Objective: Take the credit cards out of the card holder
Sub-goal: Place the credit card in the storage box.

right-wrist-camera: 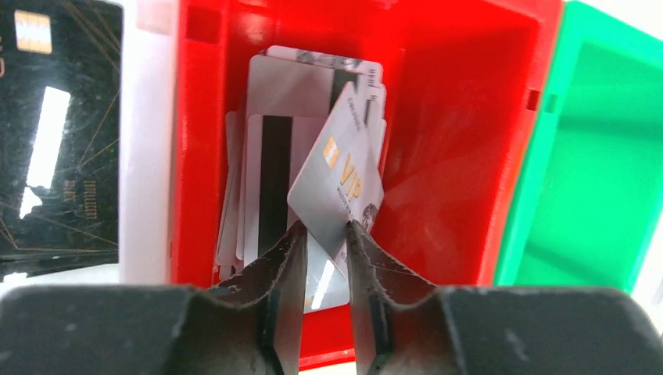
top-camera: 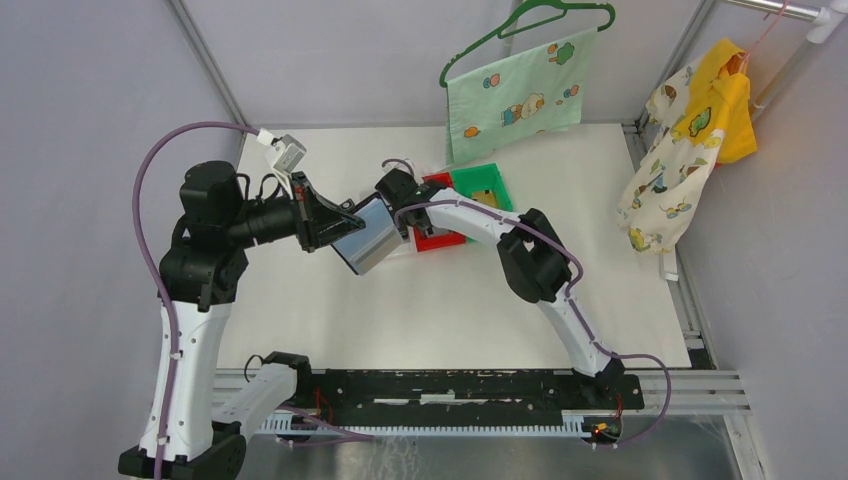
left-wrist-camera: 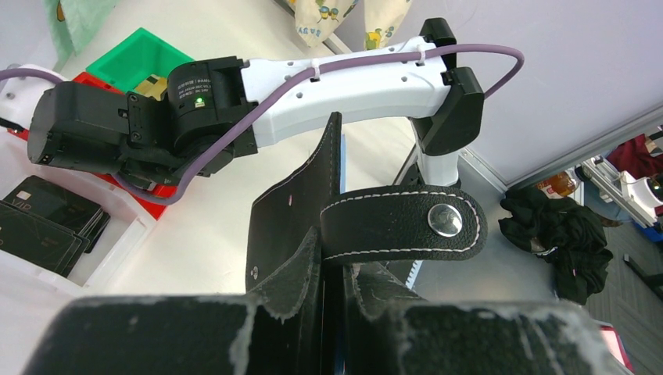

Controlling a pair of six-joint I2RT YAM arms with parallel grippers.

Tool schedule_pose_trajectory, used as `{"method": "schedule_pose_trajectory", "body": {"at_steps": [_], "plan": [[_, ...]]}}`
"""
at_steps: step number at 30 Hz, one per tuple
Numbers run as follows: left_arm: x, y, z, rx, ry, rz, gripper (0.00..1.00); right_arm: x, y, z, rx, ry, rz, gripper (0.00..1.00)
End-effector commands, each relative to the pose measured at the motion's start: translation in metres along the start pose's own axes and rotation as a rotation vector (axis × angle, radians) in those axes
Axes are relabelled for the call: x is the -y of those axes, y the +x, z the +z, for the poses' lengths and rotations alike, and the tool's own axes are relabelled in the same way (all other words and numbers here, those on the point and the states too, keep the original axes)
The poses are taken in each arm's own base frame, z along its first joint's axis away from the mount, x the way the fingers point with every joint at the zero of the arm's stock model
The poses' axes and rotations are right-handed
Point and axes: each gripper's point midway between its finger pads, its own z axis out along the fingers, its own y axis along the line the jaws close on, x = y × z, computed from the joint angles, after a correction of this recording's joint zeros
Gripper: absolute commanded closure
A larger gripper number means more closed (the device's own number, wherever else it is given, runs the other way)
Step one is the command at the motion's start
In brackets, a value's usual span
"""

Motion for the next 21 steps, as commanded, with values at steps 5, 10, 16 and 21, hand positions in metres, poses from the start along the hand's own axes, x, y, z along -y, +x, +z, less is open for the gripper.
{"method": "schedule_pose_trajectory", "body": {"at_steps": [5,10,16,21], "plan": [[0.015,-0.014,-0.007,0.043,0.035,0.118,0.98,0.000,-0.031,-0.015,0.077,-0.061,0.142,0.42],[0.010,-0.013,-0.003,0.033,0.035,0.099,0.98,0.008,-0.050,-0.046,0.137,-0.160,0.200,0.34],[0.008,-0.015,-0.002,0.042,0.034,0.083,0.98,0.019,-0.079,-0.105,0.261,-0.349,0.270,0.27],[0.009,-0.007,-0.001,0.020,0.051,0.069,0.98,0.037,-0.106,-0.171,0.434,-0.629,0.272,0.20]]}}
